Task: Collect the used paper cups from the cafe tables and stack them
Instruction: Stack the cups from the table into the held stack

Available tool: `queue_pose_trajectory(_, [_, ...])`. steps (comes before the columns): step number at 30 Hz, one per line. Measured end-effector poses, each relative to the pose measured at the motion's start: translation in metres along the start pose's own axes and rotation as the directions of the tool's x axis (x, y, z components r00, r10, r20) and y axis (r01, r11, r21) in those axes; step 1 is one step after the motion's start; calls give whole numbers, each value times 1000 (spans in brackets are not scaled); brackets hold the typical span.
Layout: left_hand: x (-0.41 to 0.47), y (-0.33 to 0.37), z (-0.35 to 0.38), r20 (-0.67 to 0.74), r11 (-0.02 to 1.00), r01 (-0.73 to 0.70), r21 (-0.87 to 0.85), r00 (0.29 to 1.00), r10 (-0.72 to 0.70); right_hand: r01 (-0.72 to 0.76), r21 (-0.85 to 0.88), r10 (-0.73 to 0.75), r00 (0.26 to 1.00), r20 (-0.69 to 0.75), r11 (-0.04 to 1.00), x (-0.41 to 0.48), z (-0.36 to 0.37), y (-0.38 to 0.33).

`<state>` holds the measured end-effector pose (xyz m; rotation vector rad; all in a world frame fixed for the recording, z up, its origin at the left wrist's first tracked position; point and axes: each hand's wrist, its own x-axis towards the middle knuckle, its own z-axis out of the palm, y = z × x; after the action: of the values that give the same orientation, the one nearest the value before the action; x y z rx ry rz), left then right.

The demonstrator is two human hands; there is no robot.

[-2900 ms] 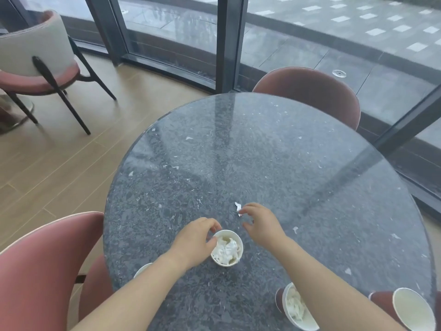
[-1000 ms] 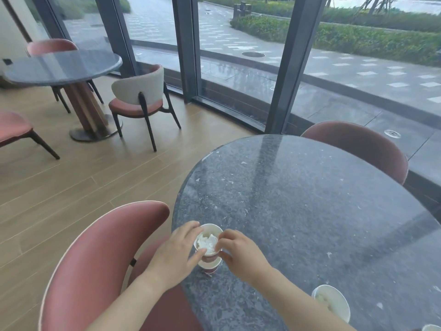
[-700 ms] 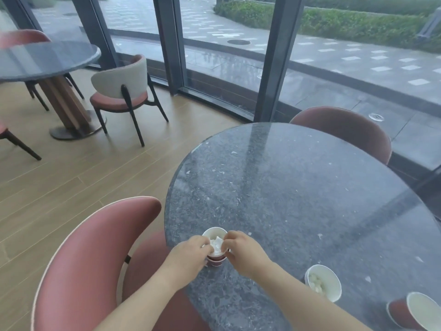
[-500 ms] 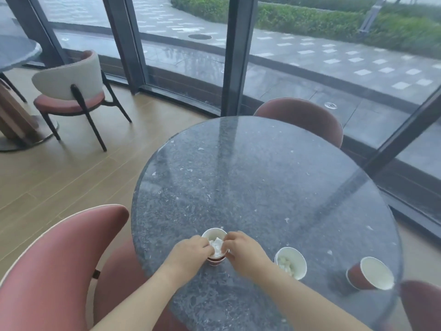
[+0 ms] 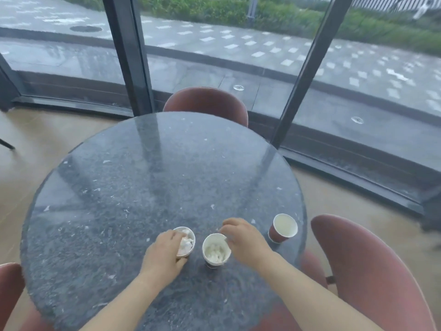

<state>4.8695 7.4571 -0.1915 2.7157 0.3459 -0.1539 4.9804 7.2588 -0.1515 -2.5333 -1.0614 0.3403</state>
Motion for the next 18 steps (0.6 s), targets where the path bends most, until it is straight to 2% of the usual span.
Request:
queue_pose_trajectory(4, [6, 12, 1, -36, 998, -62, 15, 997, 62, -72, -5, 72, 997, -35, 997, -18, -13, 32])
queue_pose_trajectory(11, [23, 53, 11, 84, 954, -299, 9, 951, 297, -200, -1, 199, 978, -55, 980, -42, -25, 80])
queue_pose_trajectory(15, [31, 73, 19, 186, 929, -345, 131, 929, 319, -281, -15, 280, 959, -36, 960, -52, -25, 104])
queue_pose_trajectory(18, [36, 82, 22, 216, 920, -369, 134, 917, 336, -303, -20, 303, 953, -33, 953, -56, -20, 115])
